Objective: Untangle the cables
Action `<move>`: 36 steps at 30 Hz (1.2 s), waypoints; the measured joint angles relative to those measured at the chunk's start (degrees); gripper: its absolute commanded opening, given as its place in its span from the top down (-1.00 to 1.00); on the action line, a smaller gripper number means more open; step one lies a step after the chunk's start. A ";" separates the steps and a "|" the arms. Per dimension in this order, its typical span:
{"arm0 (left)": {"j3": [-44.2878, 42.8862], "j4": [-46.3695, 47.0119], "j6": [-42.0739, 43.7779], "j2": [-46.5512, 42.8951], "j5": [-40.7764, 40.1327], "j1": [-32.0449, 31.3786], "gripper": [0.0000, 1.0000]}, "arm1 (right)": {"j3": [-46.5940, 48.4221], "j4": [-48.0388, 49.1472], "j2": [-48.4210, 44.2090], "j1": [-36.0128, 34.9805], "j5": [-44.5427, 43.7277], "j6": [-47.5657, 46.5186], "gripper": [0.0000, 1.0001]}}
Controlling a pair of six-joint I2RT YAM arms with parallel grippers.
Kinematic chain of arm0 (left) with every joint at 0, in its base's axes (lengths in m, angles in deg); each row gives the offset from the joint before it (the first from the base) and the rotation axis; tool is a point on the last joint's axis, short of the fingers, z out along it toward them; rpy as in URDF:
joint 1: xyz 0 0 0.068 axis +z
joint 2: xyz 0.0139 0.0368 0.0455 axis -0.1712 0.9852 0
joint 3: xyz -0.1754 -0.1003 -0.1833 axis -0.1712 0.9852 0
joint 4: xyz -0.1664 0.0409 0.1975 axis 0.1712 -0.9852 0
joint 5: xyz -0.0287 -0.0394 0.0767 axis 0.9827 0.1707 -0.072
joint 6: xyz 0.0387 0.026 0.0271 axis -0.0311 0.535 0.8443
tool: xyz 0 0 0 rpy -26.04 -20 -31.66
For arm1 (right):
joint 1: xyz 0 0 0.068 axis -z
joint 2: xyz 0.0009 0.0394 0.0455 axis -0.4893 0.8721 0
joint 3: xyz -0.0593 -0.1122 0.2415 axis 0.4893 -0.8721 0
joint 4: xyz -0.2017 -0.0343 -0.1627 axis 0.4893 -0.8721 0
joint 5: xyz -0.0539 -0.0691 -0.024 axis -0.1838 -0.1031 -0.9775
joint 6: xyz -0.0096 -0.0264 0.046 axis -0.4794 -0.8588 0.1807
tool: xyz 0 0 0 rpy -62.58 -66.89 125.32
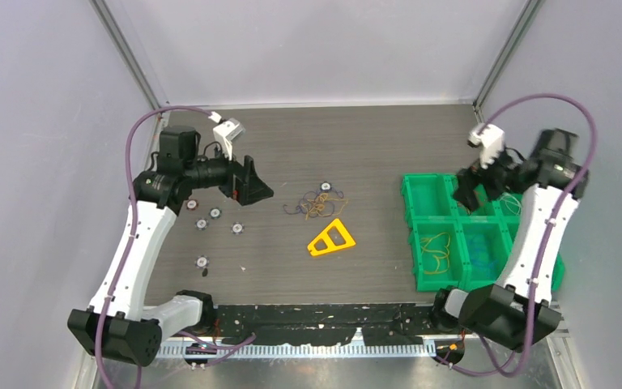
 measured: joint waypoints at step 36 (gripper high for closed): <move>10.84 8.44 -4.83 7.41 0.13 0.90 -0.96 | 10.93 39.56 48.65 -63.49 1.31 55.25 -0.27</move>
